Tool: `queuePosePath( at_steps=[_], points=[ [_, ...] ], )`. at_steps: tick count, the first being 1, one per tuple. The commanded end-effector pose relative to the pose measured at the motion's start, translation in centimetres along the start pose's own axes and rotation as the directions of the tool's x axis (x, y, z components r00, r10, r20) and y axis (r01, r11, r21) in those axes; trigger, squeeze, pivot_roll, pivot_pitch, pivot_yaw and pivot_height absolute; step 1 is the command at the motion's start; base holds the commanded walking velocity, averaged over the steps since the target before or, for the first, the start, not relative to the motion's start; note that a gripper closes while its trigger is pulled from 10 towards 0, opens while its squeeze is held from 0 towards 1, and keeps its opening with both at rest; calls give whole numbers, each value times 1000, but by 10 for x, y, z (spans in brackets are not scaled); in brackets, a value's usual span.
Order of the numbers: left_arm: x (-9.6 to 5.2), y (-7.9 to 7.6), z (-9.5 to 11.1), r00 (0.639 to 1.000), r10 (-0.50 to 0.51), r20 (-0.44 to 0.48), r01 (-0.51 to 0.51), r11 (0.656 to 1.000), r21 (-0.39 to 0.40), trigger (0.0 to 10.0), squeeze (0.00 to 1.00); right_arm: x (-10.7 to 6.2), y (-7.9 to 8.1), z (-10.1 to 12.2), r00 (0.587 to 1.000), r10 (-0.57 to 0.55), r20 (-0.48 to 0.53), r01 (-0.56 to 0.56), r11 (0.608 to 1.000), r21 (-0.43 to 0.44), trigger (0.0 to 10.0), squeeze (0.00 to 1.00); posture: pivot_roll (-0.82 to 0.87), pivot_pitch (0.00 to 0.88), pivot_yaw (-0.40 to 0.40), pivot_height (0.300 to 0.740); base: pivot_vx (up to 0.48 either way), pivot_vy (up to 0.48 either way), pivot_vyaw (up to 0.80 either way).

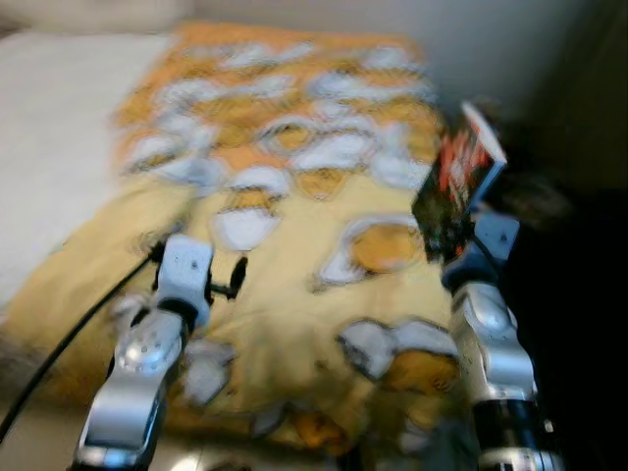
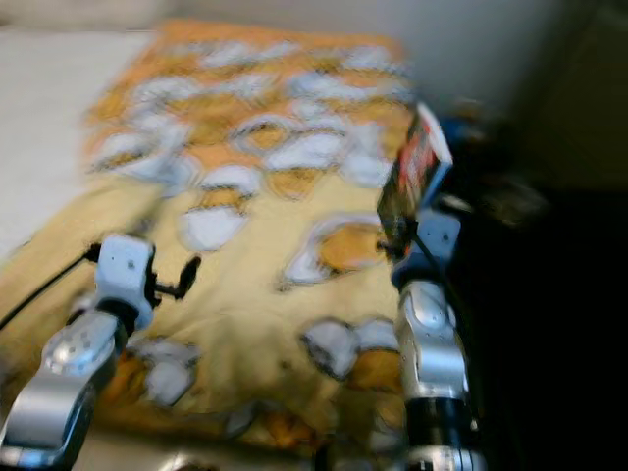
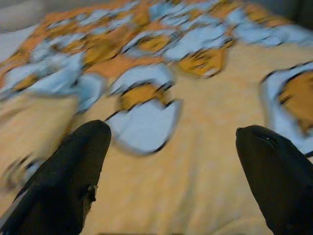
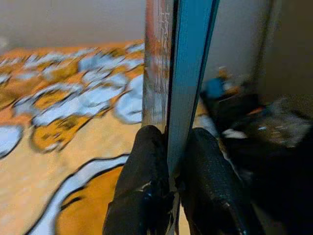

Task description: Clean up the room

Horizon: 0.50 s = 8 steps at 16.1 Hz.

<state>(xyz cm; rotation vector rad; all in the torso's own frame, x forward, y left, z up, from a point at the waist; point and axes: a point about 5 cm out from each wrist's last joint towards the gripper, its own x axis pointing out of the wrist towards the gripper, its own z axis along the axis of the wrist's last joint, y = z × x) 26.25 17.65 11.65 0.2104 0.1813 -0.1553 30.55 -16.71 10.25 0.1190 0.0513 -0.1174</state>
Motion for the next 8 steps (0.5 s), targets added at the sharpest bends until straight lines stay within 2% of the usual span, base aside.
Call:
queuePosePath(
  at_steps=[1,3,4,5,7,8],
  points=[
    [1,1,7,1000,4,27,-3,1000,-7,10000,208,4,7,9,999,40,28,-40,999,-3,10000,0,24,0,1,740,0,0,-800],
    [6,4,12,999,4,39,-4,1000,9,10000,204,3,12,1,996,83,-37,-81,995,54,10000,0,40,0,-4,740,0,0,-800],
    [7,6,13,999,9,40,-9,1000,10,10000,149,2,15,-2,992,111,-55,-107,992,73,10000,0,40,0,0,740,0,0,-800],
    [9,11,16,998,33,51,-33,999,6,10000,39,2,24,-2,985,163,-58,-159,984,76,10000,0,46,0,-4,740,0,0,-800],
    [12,15,18,997,57,61,-57,998,3,10000,27,2,29,-2,978,200,-61,-197,979,59,10000,0,40,0,-1,740,0,0,-800],
    [13,17,18,996,63,60,-62,998,-17,10000,27,3,28,-2,978,198,-69,-198,980,16,10000,0,20,0,1,740,0,0,0]
  ],
)
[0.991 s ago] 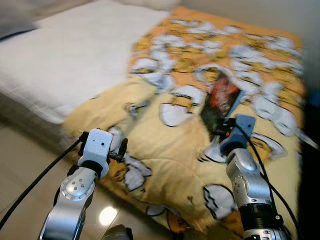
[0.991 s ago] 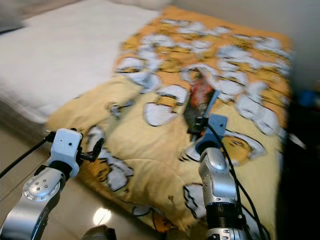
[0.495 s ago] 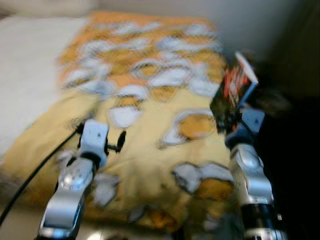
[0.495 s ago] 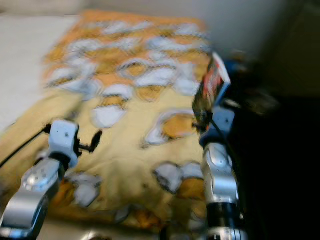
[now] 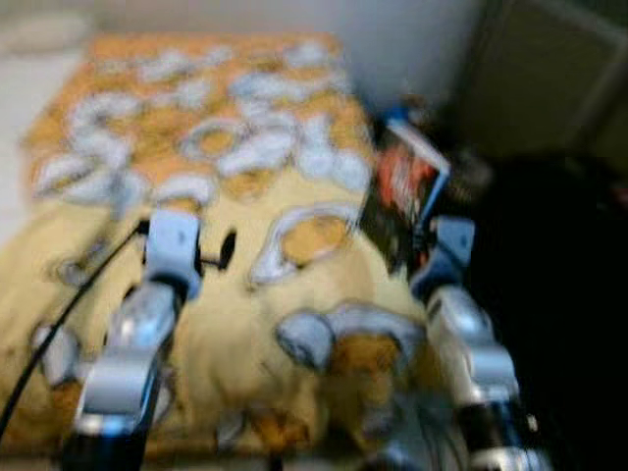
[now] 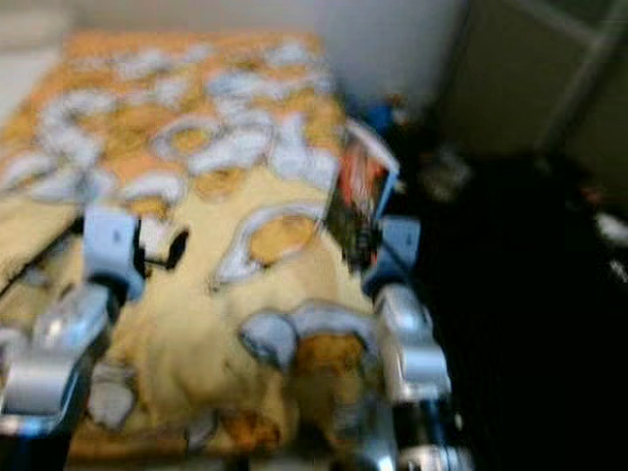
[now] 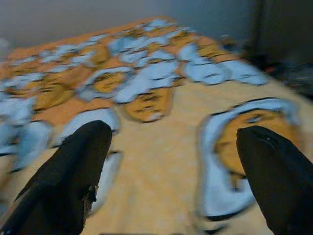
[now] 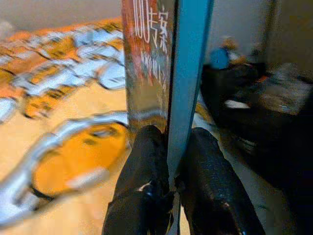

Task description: Clean up the room

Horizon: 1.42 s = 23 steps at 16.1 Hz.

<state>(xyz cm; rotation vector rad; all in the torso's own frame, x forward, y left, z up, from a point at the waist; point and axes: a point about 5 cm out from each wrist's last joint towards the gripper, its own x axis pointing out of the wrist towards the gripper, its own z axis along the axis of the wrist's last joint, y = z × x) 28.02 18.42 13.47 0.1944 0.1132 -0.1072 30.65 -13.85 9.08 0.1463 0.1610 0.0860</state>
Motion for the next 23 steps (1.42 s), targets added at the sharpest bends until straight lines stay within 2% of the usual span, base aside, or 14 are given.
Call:
queuePosePath(
  at_steps=[1,7,9,12,13,16,18,21,23],
  points=[
    [2,4,-1,1000,12,-4,-12,1000,-6,10000,31,4,-1,14,999,3,48,-2,1000,-27,10000,0,22,0,-2,740,0,0,0],
    [4,4,-2,1000,-1,-18,2,1000,29,10000,51,8,-6,12,1000,-9,16,8,997,71,10000,0,67,0,-29,740,0,138,0],
    [4,8,0,1000,5,-18,-5,1000,31,10000,55,7,-1,10,1000,8,7,-9,998,57,10000,0,59,0,-18,740,0,289,0],
    [5,7,-5,999,5,-34,-4,1000,19,10000,59,7,-5,9,1000,-7,0,7,999,37,10000,0,18,0,7,740,0,301,0],
    [7,8,-4,999,1,-34,0,1000,20,10000,59,10,-1,12,1000,0,2,0,999,48,10000,0,33,0,4,740,0,371,0],
    [9,14,3,1000,11,-20,-10,999,48,10000,59,10,-5,4,999,-26,-20,28,996,87,10000,0,84,0,-10,740,0,370,0],
    [11,19,6,1000,16,-20,-14,998,58,10000,59,12,1,2,1000,-15,-27,17,997,76,10000,0,64,0,14,740,0,371,0],
    [15,14,6,1000,-2,-23,3,998,60,10000,59,16,3,4,1000,-12,-19,13,997,74,10000,0,63,0,16,740,0,371,0],
    [15,18,8,1000,-3,-19,4,998,68,10000,55,16,2,4,1000,-17,-20,19,995,96,10000,0,76,0,6,740,0,373,0]
  ],
)
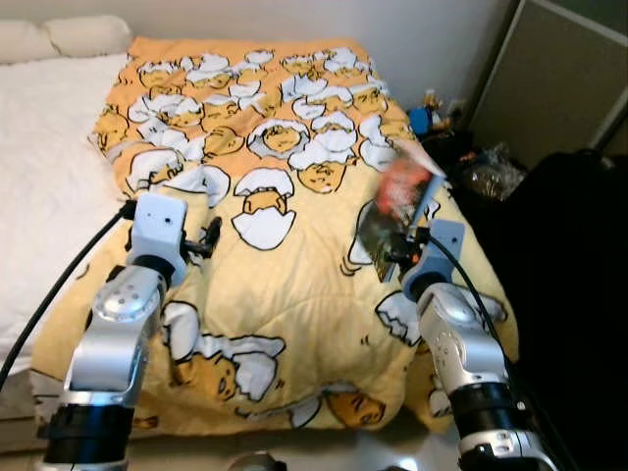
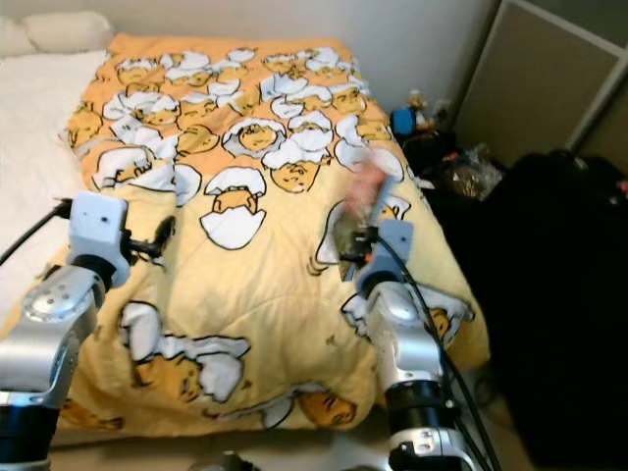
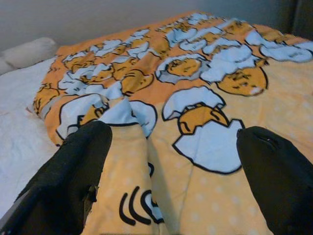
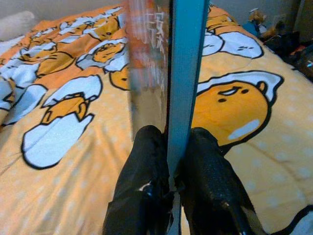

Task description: Clean up the room

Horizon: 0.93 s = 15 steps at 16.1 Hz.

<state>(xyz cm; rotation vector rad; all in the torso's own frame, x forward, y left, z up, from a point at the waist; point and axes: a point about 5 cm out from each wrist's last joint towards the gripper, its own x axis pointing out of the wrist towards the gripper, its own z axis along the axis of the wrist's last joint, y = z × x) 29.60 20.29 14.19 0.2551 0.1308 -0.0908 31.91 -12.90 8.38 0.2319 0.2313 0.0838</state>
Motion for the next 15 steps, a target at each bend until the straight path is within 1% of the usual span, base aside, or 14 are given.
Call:
queuePosePath(
  at_steps=[1,5,15],
  points=[
    [1,-3,2,1000,-18,1,18,1000,9,10000,59,0,-4,9,999,-14,44,14,1000,-5,10000,0,69,0,10,740,0,375,0],
    [1,-6,1,1000,-23,-1,23,1000,4,10000,63,0,-5,10,999,-17,48,18,1000,-11,10000,0,70,0,5,740,0,369,0],
    [0,-8,1,1000,-22,4,22,1000,7,10000,59,-2,-5,5,999,-13,37,14,1000,-13,10000,0,80,0,-3,740,0,373,0]
  ],
)
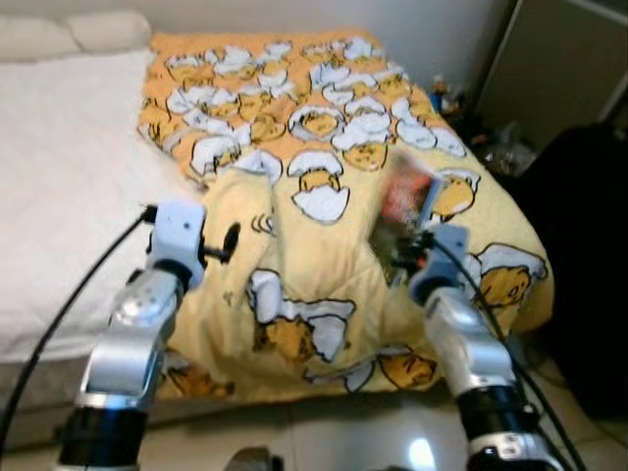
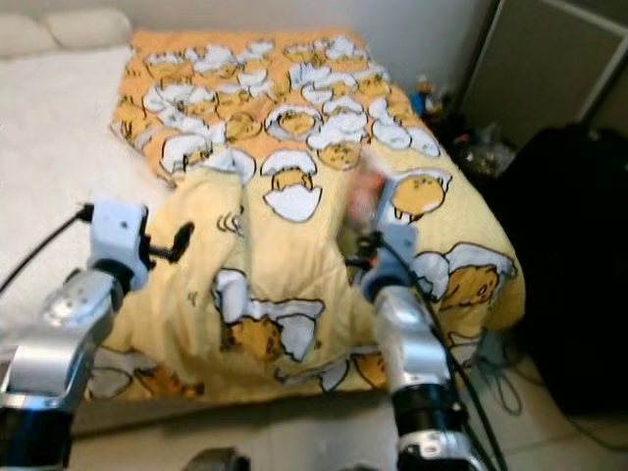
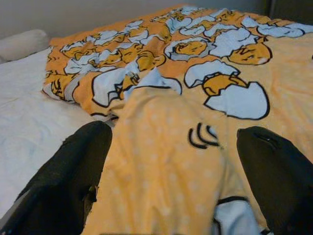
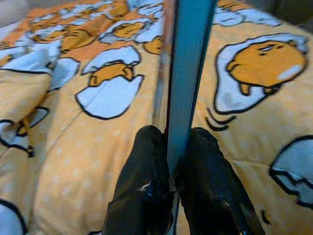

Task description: Clean up the room

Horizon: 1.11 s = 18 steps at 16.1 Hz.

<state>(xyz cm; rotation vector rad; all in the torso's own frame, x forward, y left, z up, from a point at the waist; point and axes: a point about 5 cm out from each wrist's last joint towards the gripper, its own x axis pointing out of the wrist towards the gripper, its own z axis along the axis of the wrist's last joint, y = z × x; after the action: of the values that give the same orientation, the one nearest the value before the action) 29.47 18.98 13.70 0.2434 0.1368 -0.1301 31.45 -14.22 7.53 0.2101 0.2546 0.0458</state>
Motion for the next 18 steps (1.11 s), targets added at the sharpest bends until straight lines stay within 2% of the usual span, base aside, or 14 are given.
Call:
queuePosePath(
  at_steps=[1,18],
  points=[
    [-1,5,2,1000,17,4,-17,1000,17,10000,59,1,9,11,998,30,55,-30,1000,2,10000,0,81,0,-4,740,0,371,0],
    [-1,5,3,1000,16,6,-16,1000,20,10000,63,1,8,7,998,32,47,-32,999,0,10000,0,85,0,-4,740,0,380,0]
  ],
)
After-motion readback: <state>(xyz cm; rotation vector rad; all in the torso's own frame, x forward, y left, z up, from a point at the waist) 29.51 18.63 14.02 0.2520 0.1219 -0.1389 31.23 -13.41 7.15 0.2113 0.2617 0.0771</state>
